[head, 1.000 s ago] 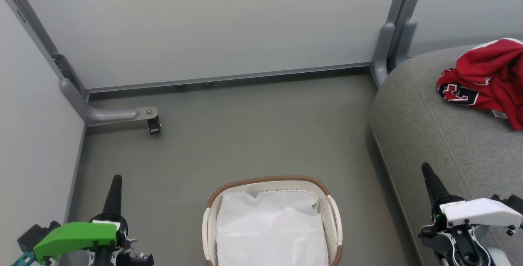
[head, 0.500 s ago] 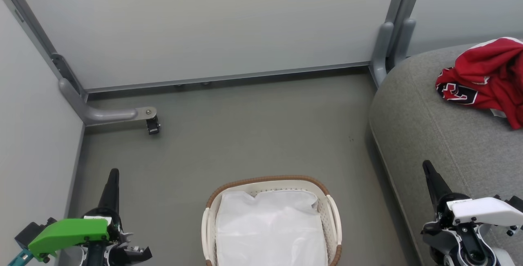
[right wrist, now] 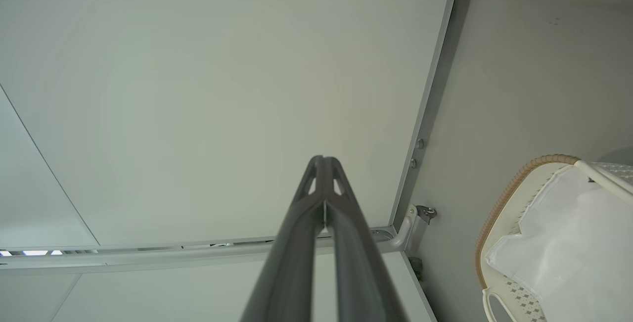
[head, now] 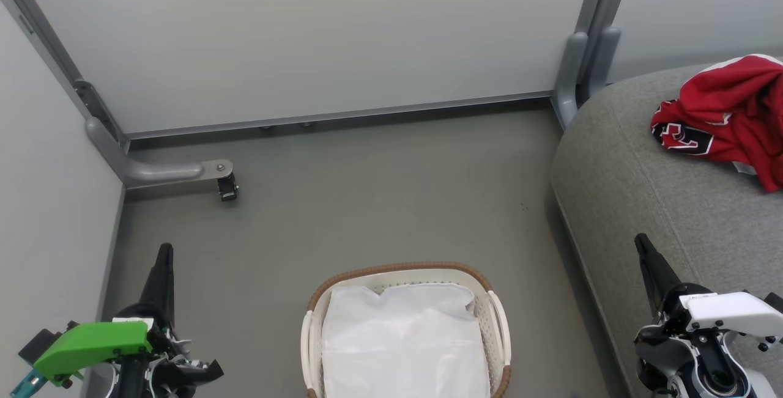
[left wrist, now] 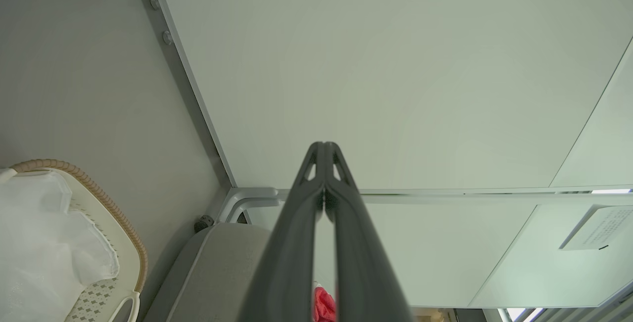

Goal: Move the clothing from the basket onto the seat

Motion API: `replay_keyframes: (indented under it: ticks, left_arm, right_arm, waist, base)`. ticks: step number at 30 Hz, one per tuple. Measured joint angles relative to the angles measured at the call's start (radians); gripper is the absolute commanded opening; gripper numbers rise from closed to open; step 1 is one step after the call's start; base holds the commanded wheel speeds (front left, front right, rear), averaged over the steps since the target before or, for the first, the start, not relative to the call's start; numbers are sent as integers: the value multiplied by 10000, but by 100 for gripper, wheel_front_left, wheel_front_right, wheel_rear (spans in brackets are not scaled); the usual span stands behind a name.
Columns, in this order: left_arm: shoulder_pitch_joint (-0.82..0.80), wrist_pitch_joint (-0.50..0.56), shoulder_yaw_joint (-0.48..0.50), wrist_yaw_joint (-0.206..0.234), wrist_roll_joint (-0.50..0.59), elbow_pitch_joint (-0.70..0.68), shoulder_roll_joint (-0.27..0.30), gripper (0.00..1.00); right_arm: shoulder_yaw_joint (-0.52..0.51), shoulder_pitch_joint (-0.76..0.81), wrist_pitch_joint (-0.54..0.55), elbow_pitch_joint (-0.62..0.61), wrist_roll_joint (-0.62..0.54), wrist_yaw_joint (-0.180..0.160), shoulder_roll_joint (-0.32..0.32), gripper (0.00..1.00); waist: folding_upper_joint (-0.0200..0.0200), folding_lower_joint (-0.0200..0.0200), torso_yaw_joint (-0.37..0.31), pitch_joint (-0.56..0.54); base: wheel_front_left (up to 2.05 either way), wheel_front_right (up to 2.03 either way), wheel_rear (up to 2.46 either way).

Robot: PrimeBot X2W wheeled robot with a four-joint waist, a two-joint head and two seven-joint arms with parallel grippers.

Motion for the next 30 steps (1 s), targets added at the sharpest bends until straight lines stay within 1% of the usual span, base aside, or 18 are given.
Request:
replay_keyframes:
  ticks: [3,30]
  left_arm:
    - [-58,58,21,-8,-128,4,0,0]
    - [-71,79,67,-15,-125,4,-25,0]
  right_arm:
    - [-19,-10,46,-10,150,0,-2,0]
    - [-21,-16,46,-13,150,0,-2,0]
  waist:
    - [0,0,-6,2]
    - [0,0,-6,2]
  base:
    - [0,0,0]
    - [0,0,0]
